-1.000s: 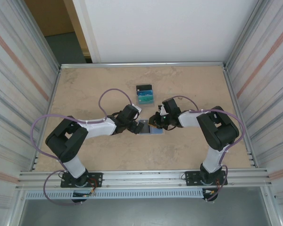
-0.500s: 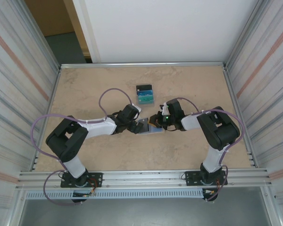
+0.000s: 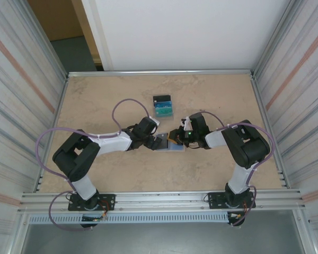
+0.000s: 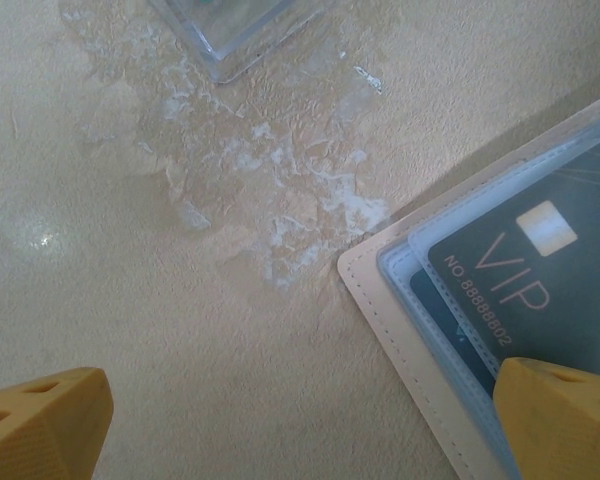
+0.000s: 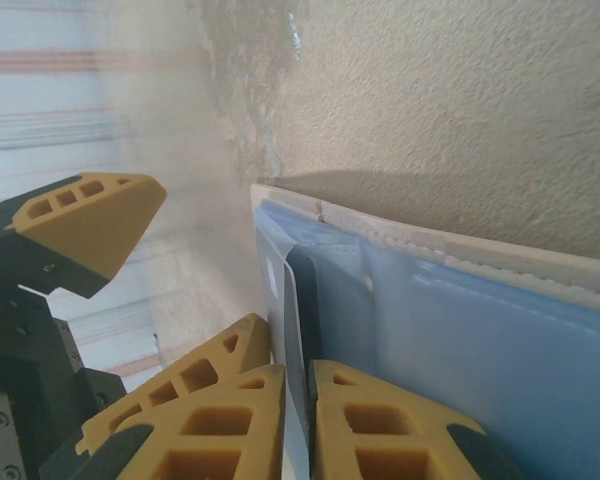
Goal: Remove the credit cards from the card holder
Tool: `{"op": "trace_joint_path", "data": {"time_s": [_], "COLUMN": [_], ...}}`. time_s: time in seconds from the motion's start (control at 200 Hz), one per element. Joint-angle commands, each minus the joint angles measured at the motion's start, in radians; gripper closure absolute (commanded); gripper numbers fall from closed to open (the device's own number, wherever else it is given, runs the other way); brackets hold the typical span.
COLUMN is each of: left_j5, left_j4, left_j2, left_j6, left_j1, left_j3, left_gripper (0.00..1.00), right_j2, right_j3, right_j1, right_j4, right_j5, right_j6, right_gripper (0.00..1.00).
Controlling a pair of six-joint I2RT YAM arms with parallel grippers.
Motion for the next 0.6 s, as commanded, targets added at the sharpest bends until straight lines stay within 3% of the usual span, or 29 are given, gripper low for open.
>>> {"op": "trace_joint_path", "data": {"time_s": [0.0,0.411,0.596], "left_j5": [-0.012,-0.003,-0.012], "left_j4": [-0.059,-0.061,-0.071], "left_j2": [0.031,0.03,0.028], "left_j6": [0.009,0.012,0.005], "left_j1": [-0.008,-0.007,-0.007], "left_j3": [0.005,0.021,0.024], "left_gripper": [0.01,0.01,0.01], "right_j2": [0.02,0.086,0.07], "right_j3": [-0.008,0.021,0.002], "right_j1": [-0.005,0.009,-0.003], "right_j4": [0.064,0.102,0.108], "right_j5": [-0.043,-0.065,-0.071], "right_j6": [0.034,0.053,0.051], "right_gripper": [0.83,0.79,0.86]}}
